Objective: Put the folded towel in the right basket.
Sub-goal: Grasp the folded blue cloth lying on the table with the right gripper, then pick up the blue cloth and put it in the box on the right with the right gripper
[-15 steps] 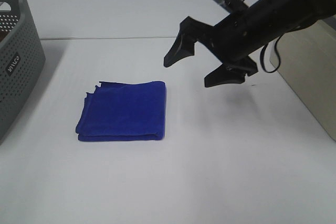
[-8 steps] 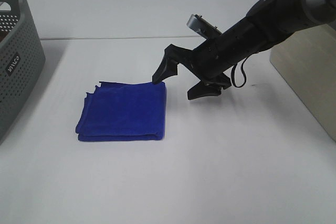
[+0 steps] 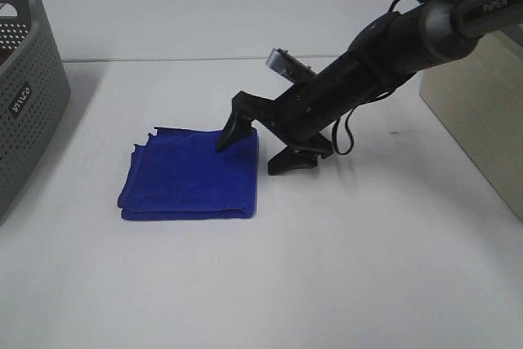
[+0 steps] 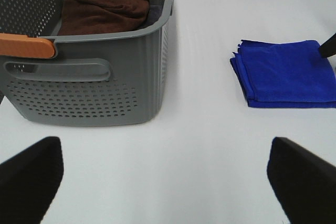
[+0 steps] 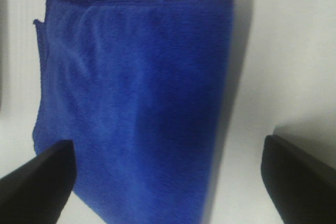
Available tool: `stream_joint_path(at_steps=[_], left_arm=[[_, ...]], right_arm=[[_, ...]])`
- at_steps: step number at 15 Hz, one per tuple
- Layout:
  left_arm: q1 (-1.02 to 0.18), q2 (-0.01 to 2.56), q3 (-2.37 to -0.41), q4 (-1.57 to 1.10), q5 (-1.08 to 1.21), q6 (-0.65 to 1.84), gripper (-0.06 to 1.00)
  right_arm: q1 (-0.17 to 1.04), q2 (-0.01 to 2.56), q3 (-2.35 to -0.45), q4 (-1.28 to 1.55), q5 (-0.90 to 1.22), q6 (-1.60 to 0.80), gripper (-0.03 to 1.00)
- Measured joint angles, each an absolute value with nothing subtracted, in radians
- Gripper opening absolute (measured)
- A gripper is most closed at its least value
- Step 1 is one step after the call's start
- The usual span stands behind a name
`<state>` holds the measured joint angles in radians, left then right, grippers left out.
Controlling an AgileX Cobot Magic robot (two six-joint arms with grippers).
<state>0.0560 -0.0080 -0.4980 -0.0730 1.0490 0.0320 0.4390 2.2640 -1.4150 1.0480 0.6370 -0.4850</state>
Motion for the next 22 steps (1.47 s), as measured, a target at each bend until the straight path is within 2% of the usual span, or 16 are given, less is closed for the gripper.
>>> stream_joint_path(at_steps=[2, 4, 5, 7, 8, 13, 16, 18, 22], left_arm=[[0.056, -0.008, -0.498, -0.073, 1.049, 0.032, 0.98], [0.056, -0.008, -0.498, -0.073, 1.049, 0.032, 0.98], [0.056, -0.008, -0.498, -0.073, 1.049, 0.032, 0.98], [0.056, -0.008, -0.498, -0.073, 1.049, 0.032, 0.98], [0.056, -0.008, -0.498, -0.073, 1.049, 0.032, 0.98], [0.056, -0.008, -0.498, -0.073, 1.049, 0.032, 0.98], [0.056, -0.008, -0.498, -0.073, 1.049, 0.032, 0.98], [0.056, -0.008, -0.498, -0.073, 1.049, 0.032, 0.98], [0.056, -0.008, -0.498, -0.073, 1.049, 0.032, 0.98]], right_arm=[[0.518, 2.298, -1.462, 1.083, 0.632, -0.482, 0.89], [0.594, 2.355, -1.556, 1.090, 0.628, -0.444, 0.79], [0.623, 2.383, -1.594, 1.090, 0.616, -0.424, 0.67], [0.662, 2.425, -1.645, 1.079, 0.602, -0.405, 0.26], [0.670, 2.431, -1.659, 1.076, 0.599, -0.404, 0.11], [0.676, 2.432, -1.675, 1.068, 0.609, -0.401, 0.10], [0.635, 2.365, -1.675, 1.026, 0.714, -0.399, 0.10], [0.538, 2.238, -1.675, 0.981, 0.814, -0.399, 0.10], [0.223, 1.954, -1.675, 0.924, 0.947, -0.399, 0.10]])
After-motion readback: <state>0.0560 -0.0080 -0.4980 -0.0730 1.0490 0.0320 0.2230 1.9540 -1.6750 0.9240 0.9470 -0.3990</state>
